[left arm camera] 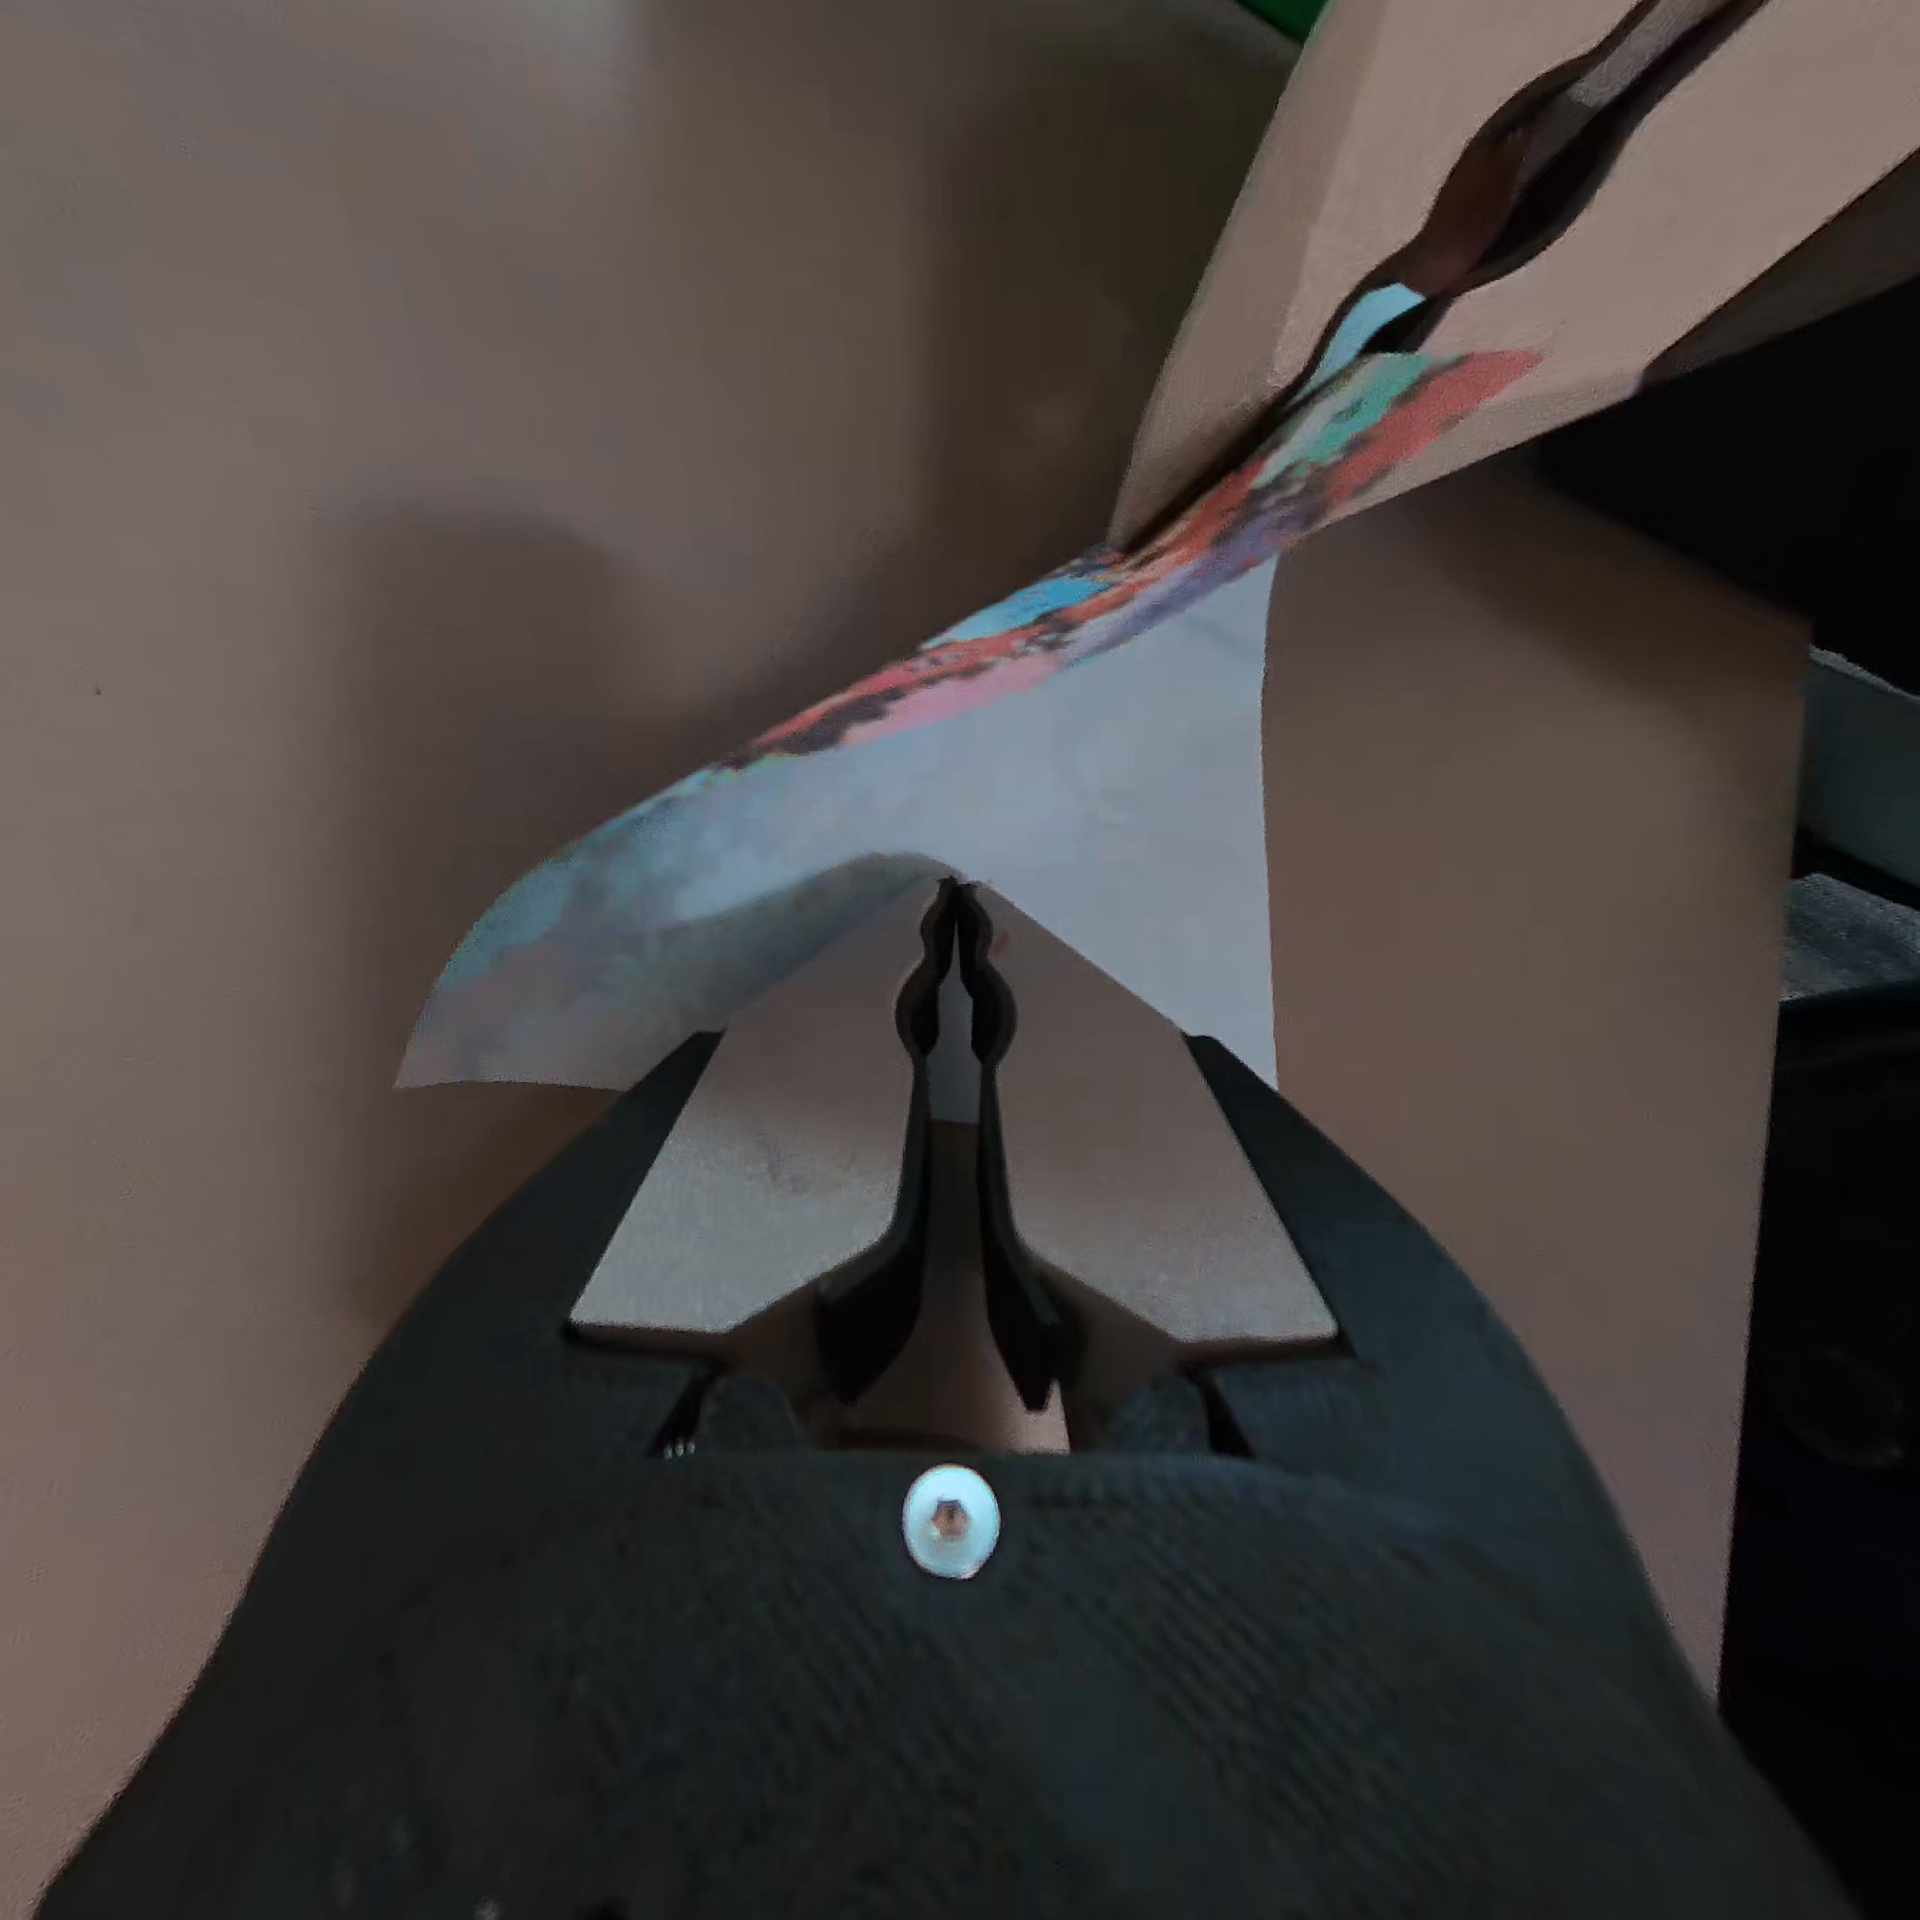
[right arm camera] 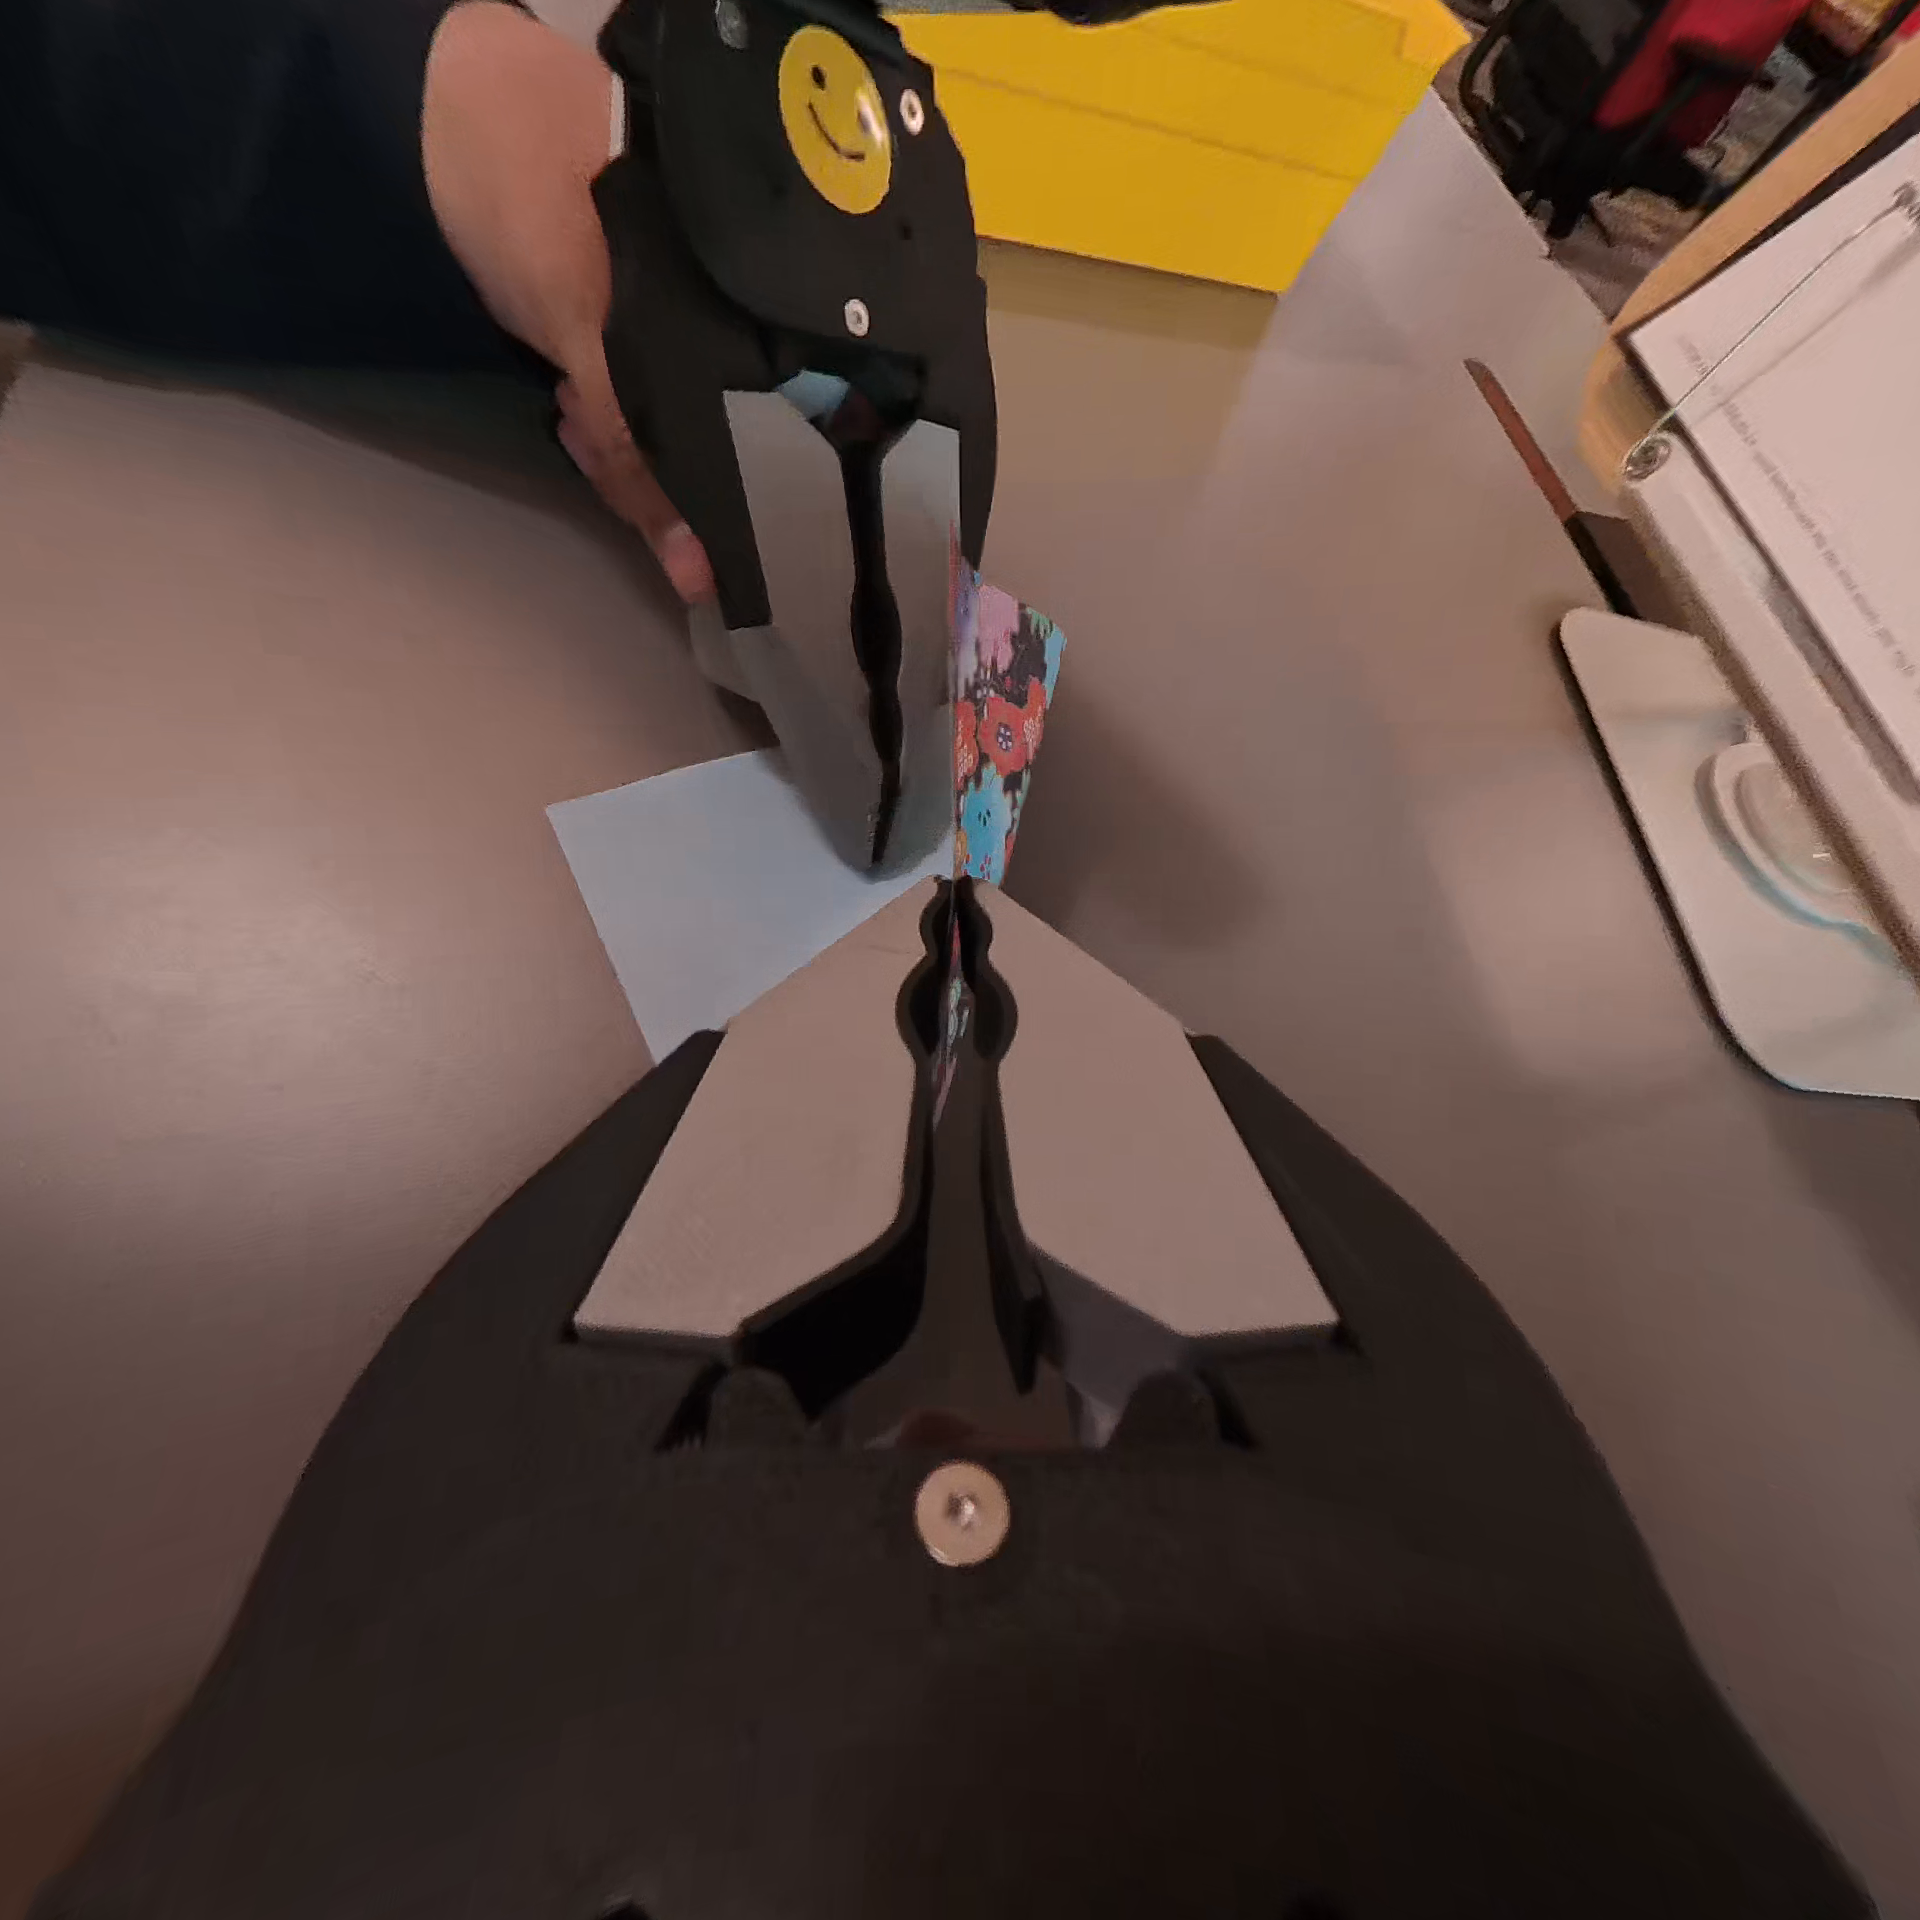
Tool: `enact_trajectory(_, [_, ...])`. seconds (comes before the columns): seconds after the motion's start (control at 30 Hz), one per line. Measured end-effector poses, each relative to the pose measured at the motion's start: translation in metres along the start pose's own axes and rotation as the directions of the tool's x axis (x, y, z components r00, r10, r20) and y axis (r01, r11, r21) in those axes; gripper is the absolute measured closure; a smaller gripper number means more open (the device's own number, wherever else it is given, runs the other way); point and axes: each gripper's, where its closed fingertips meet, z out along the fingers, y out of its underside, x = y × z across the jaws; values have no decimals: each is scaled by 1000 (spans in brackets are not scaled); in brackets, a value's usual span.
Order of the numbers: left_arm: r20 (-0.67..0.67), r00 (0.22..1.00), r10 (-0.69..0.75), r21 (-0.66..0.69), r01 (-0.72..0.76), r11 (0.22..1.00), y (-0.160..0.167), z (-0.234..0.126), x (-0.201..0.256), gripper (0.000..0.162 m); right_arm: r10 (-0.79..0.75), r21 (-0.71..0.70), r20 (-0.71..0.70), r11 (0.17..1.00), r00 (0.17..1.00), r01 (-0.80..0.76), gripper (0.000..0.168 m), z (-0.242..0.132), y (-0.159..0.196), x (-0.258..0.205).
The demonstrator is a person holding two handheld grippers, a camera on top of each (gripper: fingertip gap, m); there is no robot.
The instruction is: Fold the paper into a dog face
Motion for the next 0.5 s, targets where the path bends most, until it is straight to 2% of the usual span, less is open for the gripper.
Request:
enact_trajectory(0.13, [-5, 1000, 17, -2, -17, 1000, -1, -7, 2, 162, -77, -152, -178, 987, 981, 50, 168, 2, 25, 26])
enact_trajectory(0.23, [-75, 996, 40, 44, -37, 998, -7, -16, 16, 162, -30, -156, -183, 988, 983, 1, 168, 1, 31, 31])
enact_trajectory(0.3, [-62, 996, 58, 16, -57, 998, -3, -14, 15, 162, -6, -141, -178, 990, 984, -20, 168, 0, 30, 32])
enact_trajectory(0.5, [-137, 983, 118, -29, -123, 992, 6, -7, 35, 162, 10, -154, -195, 987, 981, -40, 168, 0, 33, 35])
